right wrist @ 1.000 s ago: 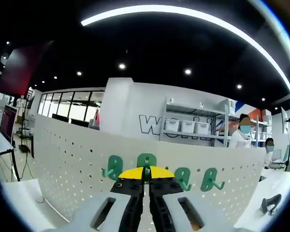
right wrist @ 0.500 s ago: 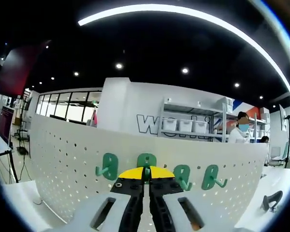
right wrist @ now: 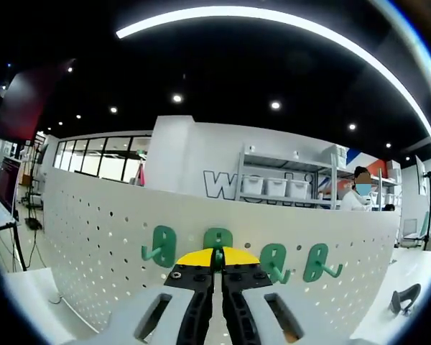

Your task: Insert the hook assembly into the mounting plate slot until the hook locks in place.

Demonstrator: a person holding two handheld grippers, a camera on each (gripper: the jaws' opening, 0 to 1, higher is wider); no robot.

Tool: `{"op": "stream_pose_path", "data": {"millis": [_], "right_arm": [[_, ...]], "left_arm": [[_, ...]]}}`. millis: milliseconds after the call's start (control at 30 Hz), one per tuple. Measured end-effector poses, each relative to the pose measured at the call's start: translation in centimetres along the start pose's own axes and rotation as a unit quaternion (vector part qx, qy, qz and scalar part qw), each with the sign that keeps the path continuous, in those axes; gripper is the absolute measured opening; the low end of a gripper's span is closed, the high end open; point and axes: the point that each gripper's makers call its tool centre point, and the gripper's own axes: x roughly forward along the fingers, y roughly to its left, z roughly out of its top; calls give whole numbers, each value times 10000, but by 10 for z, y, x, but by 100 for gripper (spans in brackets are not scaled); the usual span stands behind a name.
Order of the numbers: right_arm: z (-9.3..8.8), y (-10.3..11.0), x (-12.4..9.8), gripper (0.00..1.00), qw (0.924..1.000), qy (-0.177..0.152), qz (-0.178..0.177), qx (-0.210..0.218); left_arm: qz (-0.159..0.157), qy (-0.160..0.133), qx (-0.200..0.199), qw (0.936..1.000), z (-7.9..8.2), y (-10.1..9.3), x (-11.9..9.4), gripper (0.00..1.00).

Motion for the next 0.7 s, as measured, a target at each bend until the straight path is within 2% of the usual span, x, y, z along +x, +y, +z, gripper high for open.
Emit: {"op": "stream_pose_path", "data": {"millis": [700], "right_arm": [[-8, 2, 1, 1, 9999, 133, 53, 25]], "left_arm": [[25, 10, -13, 10000, -1, 4, 0, 91]]}}
